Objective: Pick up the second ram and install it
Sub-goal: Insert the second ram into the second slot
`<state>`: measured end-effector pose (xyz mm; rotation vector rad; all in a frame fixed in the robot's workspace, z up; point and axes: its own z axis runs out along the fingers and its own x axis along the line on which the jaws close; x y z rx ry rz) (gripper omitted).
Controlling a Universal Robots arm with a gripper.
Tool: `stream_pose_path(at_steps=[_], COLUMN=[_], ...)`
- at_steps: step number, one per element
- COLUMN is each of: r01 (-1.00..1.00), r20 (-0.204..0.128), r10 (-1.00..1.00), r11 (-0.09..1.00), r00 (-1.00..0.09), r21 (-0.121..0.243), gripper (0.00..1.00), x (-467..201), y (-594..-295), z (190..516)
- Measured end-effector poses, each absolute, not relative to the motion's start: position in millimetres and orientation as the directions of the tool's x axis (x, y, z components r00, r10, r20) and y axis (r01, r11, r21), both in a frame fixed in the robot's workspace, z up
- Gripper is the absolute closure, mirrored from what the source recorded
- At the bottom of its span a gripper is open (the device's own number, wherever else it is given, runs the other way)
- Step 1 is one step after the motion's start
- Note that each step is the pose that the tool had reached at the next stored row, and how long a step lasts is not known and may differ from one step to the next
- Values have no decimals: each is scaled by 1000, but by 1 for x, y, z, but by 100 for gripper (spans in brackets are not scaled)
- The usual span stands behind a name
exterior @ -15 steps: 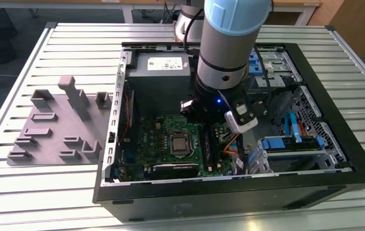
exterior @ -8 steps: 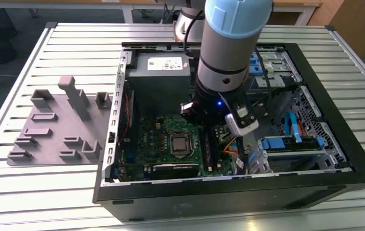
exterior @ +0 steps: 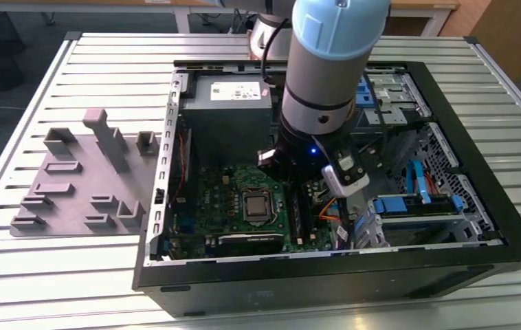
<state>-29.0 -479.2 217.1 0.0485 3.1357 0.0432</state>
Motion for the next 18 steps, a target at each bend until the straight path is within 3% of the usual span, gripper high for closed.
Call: stream_pose_path(at_steps=[18], r01=[32], r20=[-5], r10=[32], r11=[999], r00=[-999], r21=[28], gripper=[86], x=[-29], y=[-479], z=[210])
